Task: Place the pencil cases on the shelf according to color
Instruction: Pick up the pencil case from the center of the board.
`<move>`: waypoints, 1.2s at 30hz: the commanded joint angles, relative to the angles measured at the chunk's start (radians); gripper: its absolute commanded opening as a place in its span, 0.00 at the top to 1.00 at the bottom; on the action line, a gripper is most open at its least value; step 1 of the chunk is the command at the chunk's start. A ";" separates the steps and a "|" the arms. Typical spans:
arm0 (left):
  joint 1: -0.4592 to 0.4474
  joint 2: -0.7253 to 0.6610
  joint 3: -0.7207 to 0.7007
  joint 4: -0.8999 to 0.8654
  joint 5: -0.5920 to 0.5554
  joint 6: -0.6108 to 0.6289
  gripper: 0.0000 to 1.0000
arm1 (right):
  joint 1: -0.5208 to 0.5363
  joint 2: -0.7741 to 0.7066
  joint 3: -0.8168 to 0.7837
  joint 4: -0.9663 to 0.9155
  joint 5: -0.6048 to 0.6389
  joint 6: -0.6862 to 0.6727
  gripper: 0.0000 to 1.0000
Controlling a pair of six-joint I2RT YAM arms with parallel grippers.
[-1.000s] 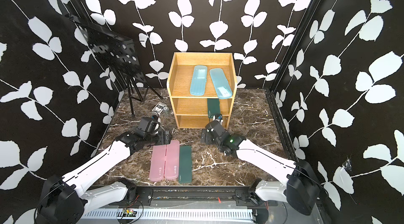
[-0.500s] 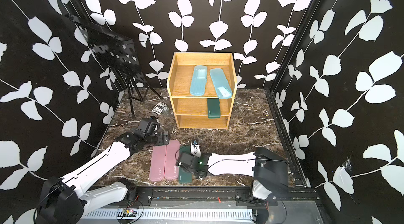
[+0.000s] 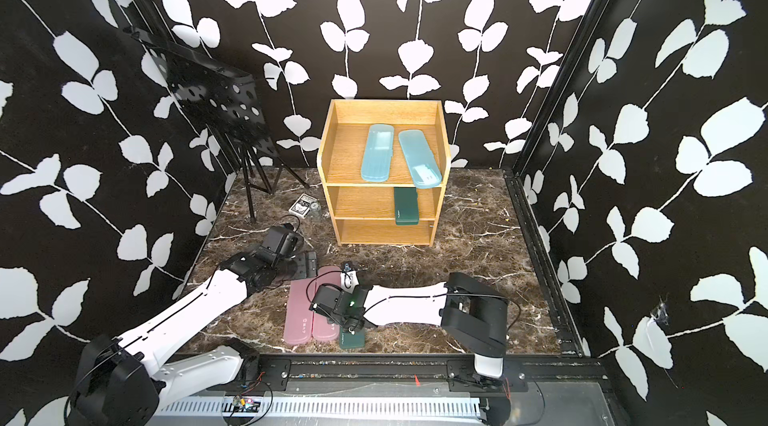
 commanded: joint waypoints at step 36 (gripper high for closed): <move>0.006 -0.006 -0.009 -0.002 0.015 0.011 0.01 | -0.029 -0.092 -0.133 -0.101 0.010 0.071 0.01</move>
